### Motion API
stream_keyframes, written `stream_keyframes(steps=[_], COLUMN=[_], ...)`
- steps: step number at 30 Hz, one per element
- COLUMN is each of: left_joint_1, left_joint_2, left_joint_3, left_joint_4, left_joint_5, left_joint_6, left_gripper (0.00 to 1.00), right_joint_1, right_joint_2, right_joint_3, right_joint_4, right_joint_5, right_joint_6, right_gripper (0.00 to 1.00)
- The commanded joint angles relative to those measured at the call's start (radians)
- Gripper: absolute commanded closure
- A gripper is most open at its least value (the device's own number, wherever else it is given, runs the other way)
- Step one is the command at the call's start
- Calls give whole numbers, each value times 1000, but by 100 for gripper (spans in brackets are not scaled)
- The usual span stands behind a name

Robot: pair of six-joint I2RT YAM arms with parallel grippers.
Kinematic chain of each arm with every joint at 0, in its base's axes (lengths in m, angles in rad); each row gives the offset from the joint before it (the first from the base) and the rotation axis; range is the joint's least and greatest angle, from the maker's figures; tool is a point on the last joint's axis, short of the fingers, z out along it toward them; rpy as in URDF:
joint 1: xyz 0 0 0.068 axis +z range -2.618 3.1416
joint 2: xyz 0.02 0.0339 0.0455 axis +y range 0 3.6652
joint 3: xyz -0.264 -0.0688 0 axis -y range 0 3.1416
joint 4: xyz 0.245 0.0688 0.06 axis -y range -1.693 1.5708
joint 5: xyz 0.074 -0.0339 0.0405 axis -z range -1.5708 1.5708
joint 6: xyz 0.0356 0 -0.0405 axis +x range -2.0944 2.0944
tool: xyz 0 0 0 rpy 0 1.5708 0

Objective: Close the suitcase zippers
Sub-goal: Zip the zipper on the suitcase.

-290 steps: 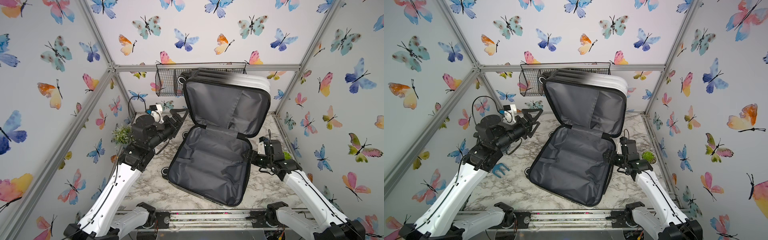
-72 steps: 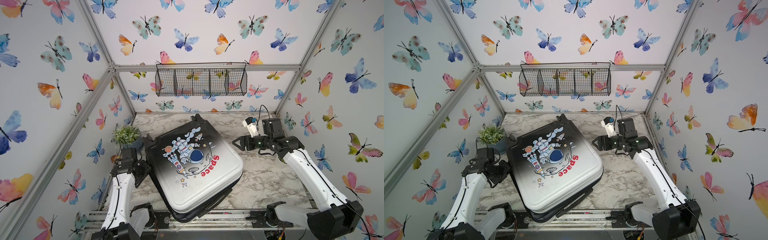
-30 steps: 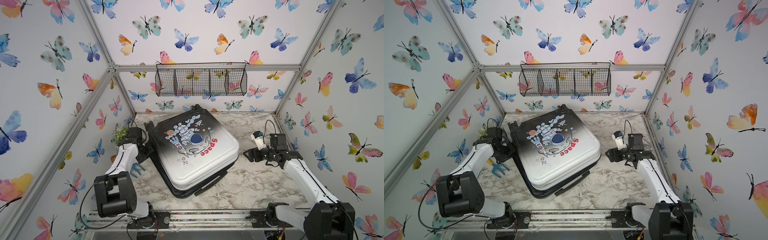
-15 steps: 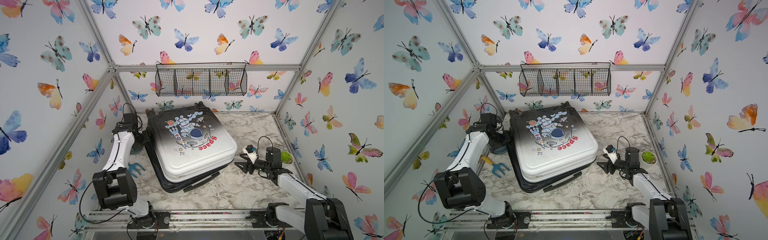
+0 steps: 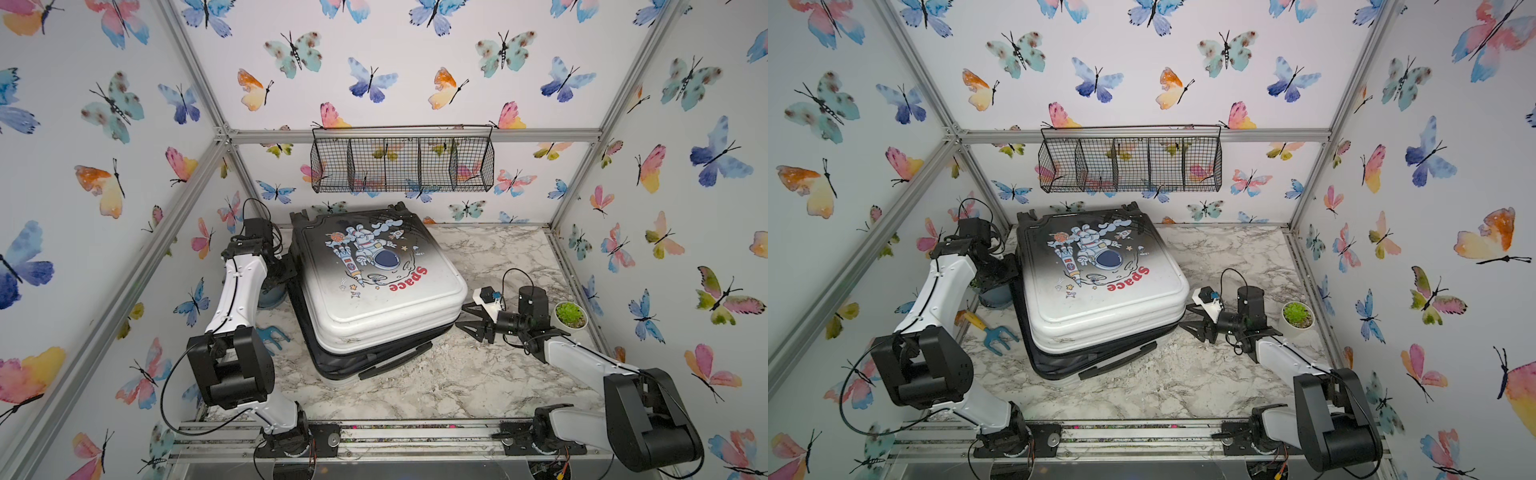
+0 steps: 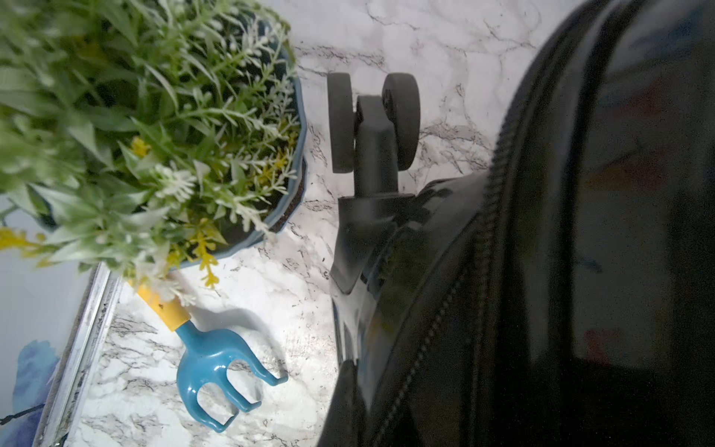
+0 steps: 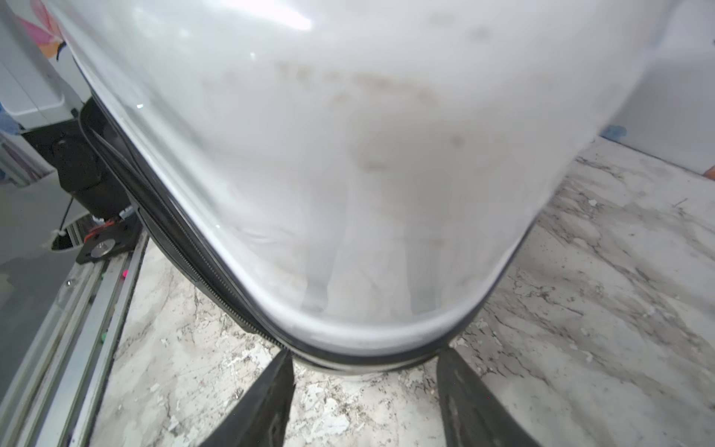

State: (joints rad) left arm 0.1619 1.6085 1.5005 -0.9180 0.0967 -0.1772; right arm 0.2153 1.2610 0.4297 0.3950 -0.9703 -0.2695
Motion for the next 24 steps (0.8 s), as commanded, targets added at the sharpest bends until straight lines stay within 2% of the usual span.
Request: stream_keyframes(steps=[1, 2, 4, 5, 8, 10, 12, 18, 20, 24], left_joint_1=[-1, -1, -1, -1, -1, -1, -1, -1, -1, -1], left_joint_2=[-28, -20, -5, 4, 10, 24, 37, 56, 57, 82], left_joint_3=[105, 119, 145, 160, 167, 178, 189, 218, 217, 221], left_joint_4=[159, 154, 143, 132, 141, 134, 129, 130, 138, 141], left_joint_5=[109, 104, 87, 80, 93, 97, 116, 106, 122, 156], left_joint_6=[38, 46, 64, 78, 101, 112, 118, 133, 141, 142], left_gripper=[100, 100, 100, 100, 100, 100, 100, 100, 100, 100], right_joint_1=[19, 26, 58, 89, 121, 121, 121, 102, 78, 75], right_joint_2=[-20, -5, 35, 49, 83, 97, 136, 327, 357, 391], right_joint_3=[-73, -76, -127, -152, -193, -251, -263, -244, -201, -135], right_joint_4=[310, 316, 508, 552, 586, 705, 786, 970, 926, 819], right_joint_5=[32, 39, 60, 98, 205, 346, 382, 265, 155, 26], right_joint_6=[268, 296, 418, 427, 344, 343, 333, 375, 359, 287], right_gripper=[39, 38, 38, 38, 37, 34, 33, 33, 34, 35])
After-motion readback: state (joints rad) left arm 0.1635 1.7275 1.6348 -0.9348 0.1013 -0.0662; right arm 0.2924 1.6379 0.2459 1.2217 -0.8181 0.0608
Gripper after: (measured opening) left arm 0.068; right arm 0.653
